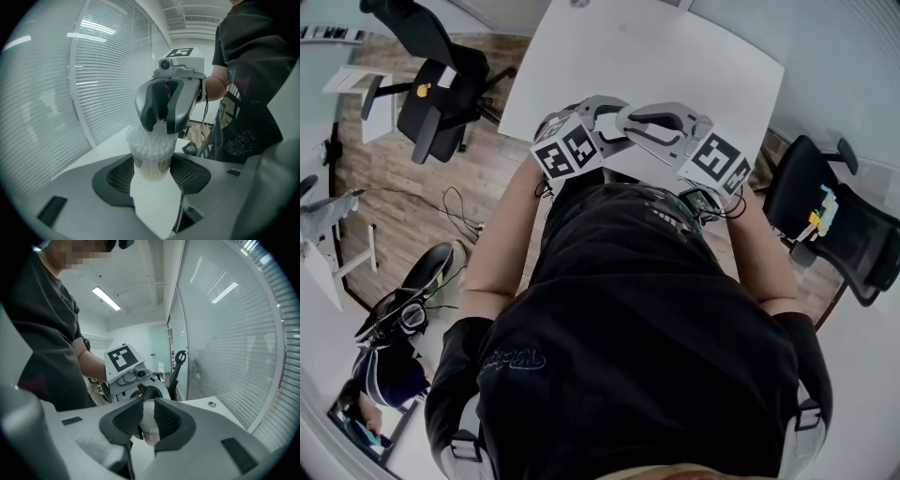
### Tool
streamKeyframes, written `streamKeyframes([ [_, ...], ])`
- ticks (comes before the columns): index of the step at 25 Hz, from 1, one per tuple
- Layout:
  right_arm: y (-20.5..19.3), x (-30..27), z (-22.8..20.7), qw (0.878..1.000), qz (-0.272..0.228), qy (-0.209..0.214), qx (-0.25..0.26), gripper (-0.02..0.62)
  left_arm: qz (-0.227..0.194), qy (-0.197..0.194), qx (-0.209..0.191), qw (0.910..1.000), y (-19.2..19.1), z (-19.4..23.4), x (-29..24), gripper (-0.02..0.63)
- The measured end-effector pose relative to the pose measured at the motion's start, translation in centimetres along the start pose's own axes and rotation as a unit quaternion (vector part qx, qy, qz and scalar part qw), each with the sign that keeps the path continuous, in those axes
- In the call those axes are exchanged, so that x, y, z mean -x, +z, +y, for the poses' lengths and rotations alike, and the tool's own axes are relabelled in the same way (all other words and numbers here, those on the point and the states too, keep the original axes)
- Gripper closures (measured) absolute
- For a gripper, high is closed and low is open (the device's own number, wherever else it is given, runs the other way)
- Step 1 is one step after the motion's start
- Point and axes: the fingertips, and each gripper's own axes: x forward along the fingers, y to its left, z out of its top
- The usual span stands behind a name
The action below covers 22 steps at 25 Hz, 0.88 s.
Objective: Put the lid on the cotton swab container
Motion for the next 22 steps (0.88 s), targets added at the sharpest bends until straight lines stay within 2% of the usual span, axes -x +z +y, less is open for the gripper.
streamKeyframes([
  [12,-0.49,-0.14,0.10,0.999,0.031,-0.005,0.024,0.509,0.025,0.002,-0.012,0.9996,-0.25,0.02,-0.51,0.356],
  [18,0.09,-0.11,-0.04,0.999,0.021,-0.005,0.023,0.509,0.020,0.010,-0.012,0.9997,0.03,0.33,-0.01,0.356],
  [22,0.04,-0.57,0.11,1.000,0.018,0.001,0.013,0.509,0.022,-0.003,-0.006,0.9997,-0.36,0.14,0.17,0.357],
])
